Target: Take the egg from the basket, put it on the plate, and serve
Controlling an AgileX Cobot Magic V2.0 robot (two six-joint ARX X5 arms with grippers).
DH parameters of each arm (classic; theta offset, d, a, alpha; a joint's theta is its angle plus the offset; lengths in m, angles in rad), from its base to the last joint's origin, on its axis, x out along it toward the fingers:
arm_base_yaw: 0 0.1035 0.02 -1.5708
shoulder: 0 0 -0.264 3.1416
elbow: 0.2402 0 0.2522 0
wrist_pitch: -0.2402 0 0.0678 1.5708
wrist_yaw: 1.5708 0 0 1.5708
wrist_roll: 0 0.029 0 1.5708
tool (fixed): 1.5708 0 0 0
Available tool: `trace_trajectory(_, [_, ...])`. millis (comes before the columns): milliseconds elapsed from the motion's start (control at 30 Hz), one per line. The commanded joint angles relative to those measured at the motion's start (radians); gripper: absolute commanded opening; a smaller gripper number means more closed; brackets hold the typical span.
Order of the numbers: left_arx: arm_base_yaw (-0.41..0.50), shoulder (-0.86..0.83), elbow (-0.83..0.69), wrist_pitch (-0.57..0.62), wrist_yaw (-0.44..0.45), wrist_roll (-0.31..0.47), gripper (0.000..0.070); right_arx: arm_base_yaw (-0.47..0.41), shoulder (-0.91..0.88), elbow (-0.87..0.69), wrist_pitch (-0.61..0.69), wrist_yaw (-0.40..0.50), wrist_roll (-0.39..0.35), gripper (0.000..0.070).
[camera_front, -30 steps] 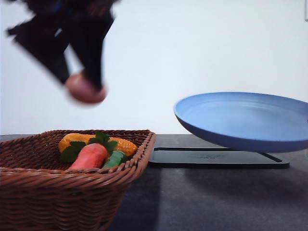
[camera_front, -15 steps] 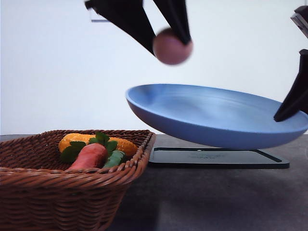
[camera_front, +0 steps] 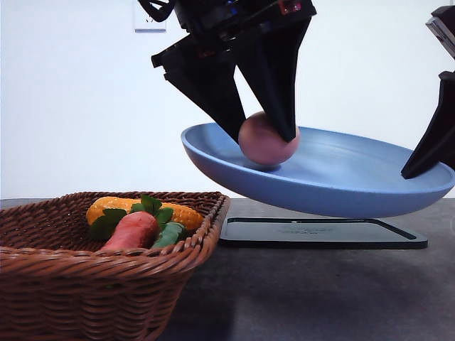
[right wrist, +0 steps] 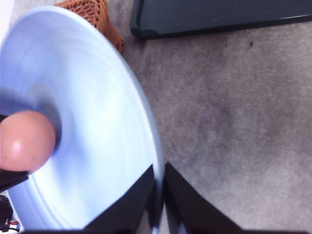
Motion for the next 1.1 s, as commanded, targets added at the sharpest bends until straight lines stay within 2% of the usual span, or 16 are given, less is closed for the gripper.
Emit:
trace_trajectory(0, [-0.013,0.022,0.015,0.008,0.003,0.009,0.0158,0.004,0.005,0.017,0.009,-0.007,0.017,0.0000])
trace_trajectory(167, [-0.013,0.024,0.015,0.011,0.003,0.017,0.0305,0.004,0.005,0.017,0.001,-0.008,0.017,0.0000])
trace_trajectory(533, [-0.013,0.056,0.015,0.003,0.003,0.032,0.0314,0.003,0.005,0.017,-0.013,-0.035,0.017,0.0000])
trace_trajectory(733, [-0.018,0.057,0.015,0.011,0.003,0.030,0.0458,0.003,0.005,0.017,-0.027,-0.036,0.017,0.0000])
trace_trajectory(1067, [-0.017,-0.005,0.092,-0.070,-0.019,0.036,0.0458,0.001,0.041,0.018,-0.065,-0.033,0.017,0.0000])
